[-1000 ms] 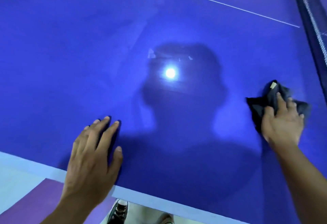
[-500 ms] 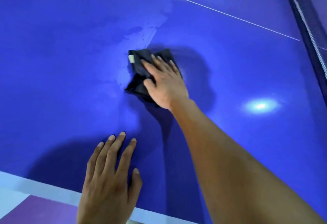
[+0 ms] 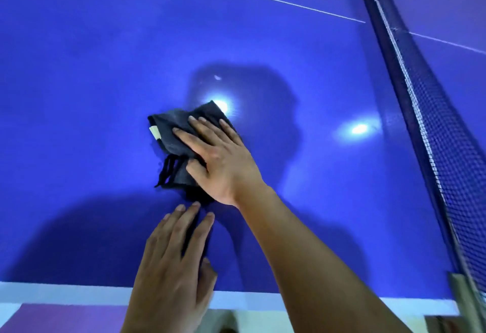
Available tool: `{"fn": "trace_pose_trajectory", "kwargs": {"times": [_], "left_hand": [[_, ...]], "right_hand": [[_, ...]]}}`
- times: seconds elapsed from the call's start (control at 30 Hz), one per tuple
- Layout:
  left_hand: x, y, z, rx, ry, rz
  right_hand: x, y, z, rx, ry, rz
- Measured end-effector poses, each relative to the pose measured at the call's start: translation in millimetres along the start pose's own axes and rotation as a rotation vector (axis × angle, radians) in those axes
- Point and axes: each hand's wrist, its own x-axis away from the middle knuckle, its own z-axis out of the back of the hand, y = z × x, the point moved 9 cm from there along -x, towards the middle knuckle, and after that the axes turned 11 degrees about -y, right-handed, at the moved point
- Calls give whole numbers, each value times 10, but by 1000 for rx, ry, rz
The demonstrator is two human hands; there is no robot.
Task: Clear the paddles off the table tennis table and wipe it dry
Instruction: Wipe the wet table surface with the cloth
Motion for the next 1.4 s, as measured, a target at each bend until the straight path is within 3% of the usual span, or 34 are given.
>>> {"fn": "trace_pose_trajectory", "kwargs": {"times": [0.13,0.4,0.67,0.87,1.03,1.27,1.4], "left_hand": [[4,534,-246,4,-32,-92],[24,843,-503,-124,-35,-9],[11,875,-541,-135,-116,57],[51,816,-428,115,-150,2],[302,241,-170,63,-129,1],[1046,-1138,323,-3,-55,159],[1293,-1463,388,-12,-82,124]], "right_hand": [[803,833,200,-11,91,-211],[2730,2389,504,-86,239,-672],[3080,2529,492,-104,286,-809],[3073,2580,436,-125,266,-838],[2745,2172,351,-135,291,-893],[1391,675,5,-39,257,-677],[543,-445,-286,13,170,-485]]}}
